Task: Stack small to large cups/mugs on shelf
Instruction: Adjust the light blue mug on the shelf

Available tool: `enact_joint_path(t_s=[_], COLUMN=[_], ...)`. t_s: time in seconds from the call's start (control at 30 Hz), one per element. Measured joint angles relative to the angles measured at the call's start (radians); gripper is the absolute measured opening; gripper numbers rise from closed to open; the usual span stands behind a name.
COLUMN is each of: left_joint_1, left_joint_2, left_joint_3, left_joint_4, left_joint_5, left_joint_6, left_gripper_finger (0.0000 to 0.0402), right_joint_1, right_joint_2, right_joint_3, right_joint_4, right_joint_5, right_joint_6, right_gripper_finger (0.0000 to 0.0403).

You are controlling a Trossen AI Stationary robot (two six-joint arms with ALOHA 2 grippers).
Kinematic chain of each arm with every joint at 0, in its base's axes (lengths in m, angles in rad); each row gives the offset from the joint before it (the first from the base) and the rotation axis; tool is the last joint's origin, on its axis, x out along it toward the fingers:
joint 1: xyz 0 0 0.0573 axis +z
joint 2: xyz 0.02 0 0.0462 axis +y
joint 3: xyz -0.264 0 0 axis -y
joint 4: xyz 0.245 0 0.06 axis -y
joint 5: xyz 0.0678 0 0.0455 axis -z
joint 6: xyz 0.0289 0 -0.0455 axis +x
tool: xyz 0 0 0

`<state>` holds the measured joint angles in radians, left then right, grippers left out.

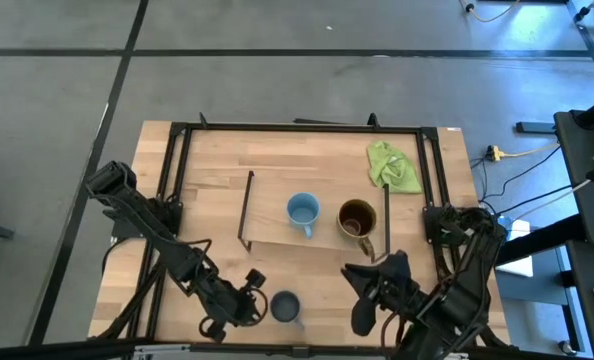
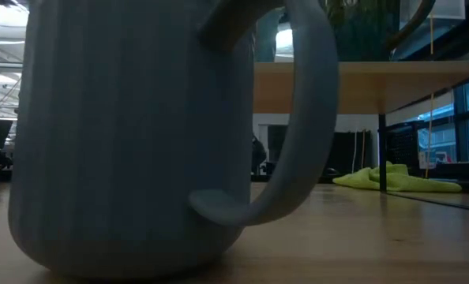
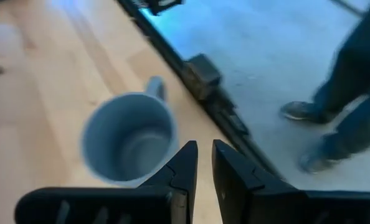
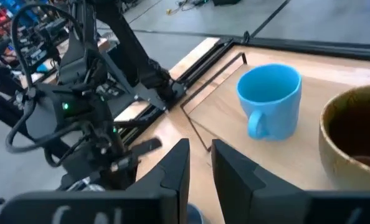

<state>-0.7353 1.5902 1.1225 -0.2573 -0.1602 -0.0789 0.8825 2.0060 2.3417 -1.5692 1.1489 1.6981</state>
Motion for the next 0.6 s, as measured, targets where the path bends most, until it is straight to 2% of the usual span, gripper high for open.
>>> enact_joint_path(t_s=[0.1, 0.23, 0.47, 0.6], left_joint_1=[0.0, 0.0, 0.002, 0.023], left_joint_2=[0.0, 0.0, 0.0, -0.001], left_joint_3=[0.0, 0.0, -0.001, -0.001], left_joint_4=[0.001, 0.021, 0.035, 0.024], left_joint_5=[-0.059, -0.058, -0.035, -0.034], left_joint_6=[0.034, 0.131, -0.034, -0.012], left_gripper_finger=[0.0043, 0.0043, 0.0043, 0.0043], right_joint_1=[0.0, 0.0, 0.0, -0.003], right_joint_2=[0.0, 0.0, 0.0, 0.0], right_joint_3=[0.0, 0.0, 0.0, 0.0], right_joint_4=[0.003, 0.004, 0.003, 0.0], right_joint_5=[-0.046, -0.071, -0.071, -0.07], right_joint_6=[0.002, 0.002, 0.01, 0.056], right_gripper_finger=[0.0069, 0.0069, 0.0069, 0.0069])
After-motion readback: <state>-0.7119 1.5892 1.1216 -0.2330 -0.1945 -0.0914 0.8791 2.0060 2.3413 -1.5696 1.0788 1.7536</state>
